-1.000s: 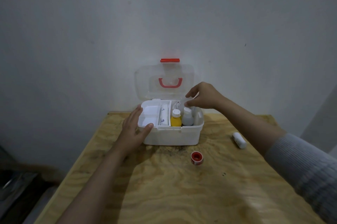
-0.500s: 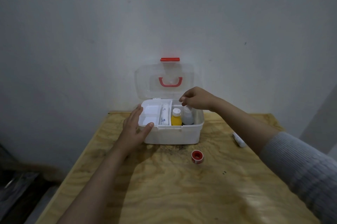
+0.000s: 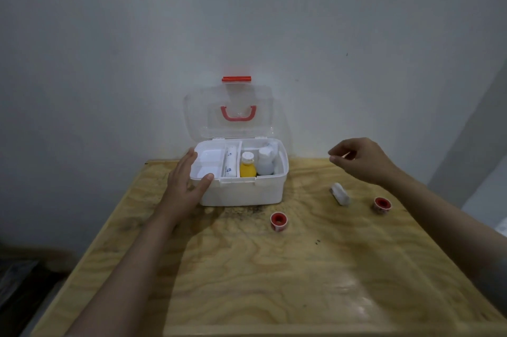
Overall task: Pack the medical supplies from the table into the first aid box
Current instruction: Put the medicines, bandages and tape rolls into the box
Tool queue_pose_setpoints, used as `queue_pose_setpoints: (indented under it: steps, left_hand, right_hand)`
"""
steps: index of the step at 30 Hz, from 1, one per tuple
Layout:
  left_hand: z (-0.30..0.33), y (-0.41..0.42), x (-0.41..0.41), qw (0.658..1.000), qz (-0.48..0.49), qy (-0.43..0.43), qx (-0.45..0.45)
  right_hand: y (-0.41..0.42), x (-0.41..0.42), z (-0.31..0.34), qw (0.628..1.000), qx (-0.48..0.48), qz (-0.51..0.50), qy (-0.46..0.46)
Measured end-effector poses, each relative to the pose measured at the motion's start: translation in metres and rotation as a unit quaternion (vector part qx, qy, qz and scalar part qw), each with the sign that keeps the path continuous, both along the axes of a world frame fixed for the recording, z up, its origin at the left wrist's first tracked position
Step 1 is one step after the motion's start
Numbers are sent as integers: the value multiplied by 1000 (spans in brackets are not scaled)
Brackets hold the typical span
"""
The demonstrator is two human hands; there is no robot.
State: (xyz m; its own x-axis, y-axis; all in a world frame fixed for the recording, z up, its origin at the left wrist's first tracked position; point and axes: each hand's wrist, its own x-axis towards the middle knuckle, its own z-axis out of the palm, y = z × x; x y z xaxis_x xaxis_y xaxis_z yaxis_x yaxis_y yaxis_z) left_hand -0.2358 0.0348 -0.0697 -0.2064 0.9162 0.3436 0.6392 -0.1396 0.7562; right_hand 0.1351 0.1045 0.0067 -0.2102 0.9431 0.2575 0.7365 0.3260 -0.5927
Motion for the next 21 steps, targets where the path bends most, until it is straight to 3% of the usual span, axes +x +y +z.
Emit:
queue_pose_setpoints:
  steps: [5,13,21]
  left_hand:
    - [0,0,2,1000,5,-4,11]
    - [0,0,6,1000,14,-10,12]
    - [-2,3,2,1000,12,-18,11]
  right_hand:
    - [-19,33,-36,998,-23,-64,-5]
    - [-37,8,-79,991,-17,-129,-33]
    - [-34,-1,-62,995,11,-102,-7]
